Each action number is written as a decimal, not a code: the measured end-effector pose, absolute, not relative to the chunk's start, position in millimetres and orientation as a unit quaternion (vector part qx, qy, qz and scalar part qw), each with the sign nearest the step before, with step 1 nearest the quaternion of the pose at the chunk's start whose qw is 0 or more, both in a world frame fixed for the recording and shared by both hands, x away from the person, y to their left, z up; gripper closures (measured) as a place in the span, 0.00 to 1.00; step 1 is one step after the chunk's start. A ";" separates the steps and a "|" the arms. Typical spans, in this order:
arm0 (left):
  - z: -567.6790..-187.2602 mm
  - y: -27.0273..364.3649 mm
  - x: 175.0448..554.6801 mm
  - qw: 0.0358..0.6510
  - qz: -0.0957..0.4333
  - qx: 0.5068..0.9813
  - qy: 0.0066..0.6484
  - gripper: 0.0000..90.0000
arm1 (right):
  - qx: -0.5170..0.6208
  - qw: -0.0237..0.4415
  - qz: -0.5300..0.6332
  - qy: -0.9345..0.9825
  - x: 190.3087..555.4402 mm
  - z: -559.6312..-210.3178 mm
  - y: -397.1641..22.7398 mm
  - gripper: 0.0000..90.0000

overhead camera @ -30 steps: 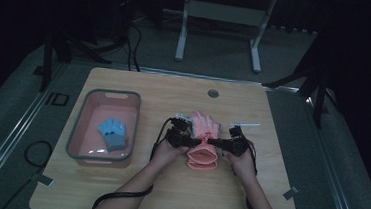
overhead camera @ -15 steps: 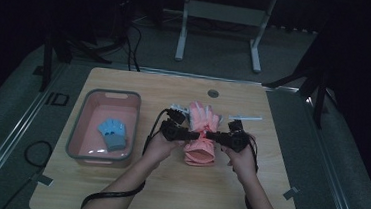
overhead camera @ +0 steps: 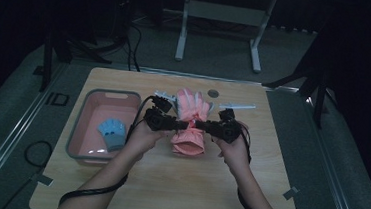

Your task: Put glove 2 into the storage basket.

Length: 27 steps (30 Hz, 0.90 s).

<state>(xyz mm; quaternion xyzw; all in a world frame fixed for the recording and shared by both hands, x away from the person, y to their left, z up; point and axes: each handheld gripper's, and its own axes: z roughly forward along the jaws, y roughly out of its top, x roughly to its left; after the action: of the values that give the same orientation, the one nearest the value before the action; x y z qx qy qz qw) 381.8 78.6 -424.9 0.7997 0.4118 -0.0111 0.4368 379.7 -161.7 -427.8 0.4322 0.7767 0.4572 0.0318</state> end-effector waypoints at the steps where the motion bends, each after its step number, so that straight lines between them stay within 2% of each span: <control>1: -422.7 81.6 381.5 0.435 -0.010 0.801 0.411 0.74 | 0.431 0.030 0.458 0.777 380.0 -425.8 -158.9 0.84; 18: -394.9 149.9 375.0 0.436 0.013 0.789 0.433 0.74 | 0.400 0.026 0.463 0.791 387.8 -398.7 -90.6 0.84; 27: -384.3 203.4 364.9 0.426 0.033 0.781 0.455 0.74 | 0.381 0.019 0.466 0.799 390.1 -390.6 -33.6 0.84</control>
<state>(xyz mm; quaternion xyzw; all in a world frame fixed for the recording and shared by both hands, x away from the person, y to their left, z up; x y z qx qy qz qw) 364.9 203.4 -384.3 0.7811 0.4549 0.0332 0.4265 390.1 -33.6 -390.6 0.3807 0.7986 0.4657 0.0195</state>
